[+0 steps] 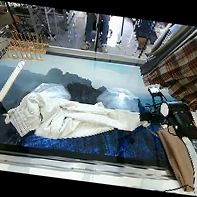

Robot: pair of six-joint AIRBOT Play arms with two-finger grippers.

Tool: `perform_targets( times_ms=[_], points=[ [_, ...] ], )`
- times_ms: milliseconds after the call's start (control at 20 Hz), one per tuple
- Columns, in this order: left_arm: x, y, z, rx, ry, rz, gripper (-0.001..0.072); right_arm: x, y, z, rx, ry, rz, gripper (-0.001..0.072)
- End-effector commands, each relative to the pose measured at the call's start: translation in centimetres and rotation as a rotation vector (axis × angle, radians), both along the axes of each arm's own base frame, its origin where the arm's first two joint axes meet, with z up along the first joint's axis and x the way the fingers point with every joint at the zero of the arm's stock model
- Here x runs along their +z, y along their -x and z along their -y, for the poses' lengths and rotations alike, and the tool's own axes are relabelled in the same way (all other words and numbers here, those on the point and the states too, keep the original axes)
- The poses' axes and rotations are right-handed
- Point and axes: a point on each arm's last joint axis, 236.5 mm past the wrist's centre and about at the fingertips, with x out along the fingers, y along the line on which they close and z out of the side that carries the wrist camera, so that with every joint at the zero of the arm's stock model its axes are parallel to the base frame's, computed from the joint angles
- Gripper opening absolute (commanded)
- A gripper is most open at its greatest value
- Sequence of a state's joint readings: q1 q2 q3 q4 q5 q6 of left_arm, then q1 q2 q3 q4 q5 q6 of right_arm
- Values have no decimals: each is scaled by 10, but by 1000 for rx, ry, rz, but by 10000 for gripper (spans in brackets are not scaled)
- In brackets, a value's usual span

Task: Fold the clothes and pants, and hang the long-sleeved shirts on hangers.

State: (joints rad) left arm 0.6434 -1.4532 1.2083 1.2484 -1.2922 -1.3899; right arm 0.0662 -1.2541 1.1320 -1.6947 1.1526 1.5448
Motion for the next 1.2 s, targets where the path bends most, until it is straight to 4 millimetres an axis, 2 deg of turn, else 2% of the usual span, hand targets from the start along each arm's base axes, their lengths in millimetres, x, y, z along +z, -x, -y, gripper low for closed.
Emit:
perform_targets(
  times_ms=[0, 50, 250, 550, 600, 700, 750, 800, 900, 950, 1000, 1050, 1150],
  points=[
    [-15, -40, -3, 117, 56, 144, 632, -13, 4, -17, 0, -89, -9, 539],
    [-21, -44, -3, 112, 55, 147, 650, -13, 4, -21, -3, -109, -11, 571],
    [-47, -46, 5, 134, 126, 109, 649, -12, 1, -23, -16, -124, 4, 567],
    [-59, -71, 35, 128, 248, 161, 640, -11, -1, -23, -18, -125, 13, 565],
    [-62, -73, 40, 114, 250, 157, 531, -11, -1, -23, -18, -125, 12, 564],
    [-64, -77, 50, 76, 247, 157, 154, -11, -1, -23, -18, -122, 12, 563],
    [-62, -80, 55, 68, 248, 166, 29, -11, -1, -20, -23, -115, 12, 560],
    [-55, -88, 59, 64, 265, 201, 26, -11, -2, -13, -63, -97, 17, 502],
    [-16, -116, 58, 61, 297, 344, 24, -10, -4, 3, -154, -120, 33, 487],
    [17, -131, 52, 53, 299, 443, 24, -10, -5, 11, -202, -162, 37, 490],
    [53, -142, 47, 24, 291, 535, 24, -9, -4, 19, -251, -216, 39, 526],
    [91, -149, 41, -9, 272, 622, 24, -8, -5, 23, -272, -281, 42, 530],
    [152, -151, 27, -67, 197, 738, 24, 1, -7, 20, -245, -427, 63, 525]
  ],
)
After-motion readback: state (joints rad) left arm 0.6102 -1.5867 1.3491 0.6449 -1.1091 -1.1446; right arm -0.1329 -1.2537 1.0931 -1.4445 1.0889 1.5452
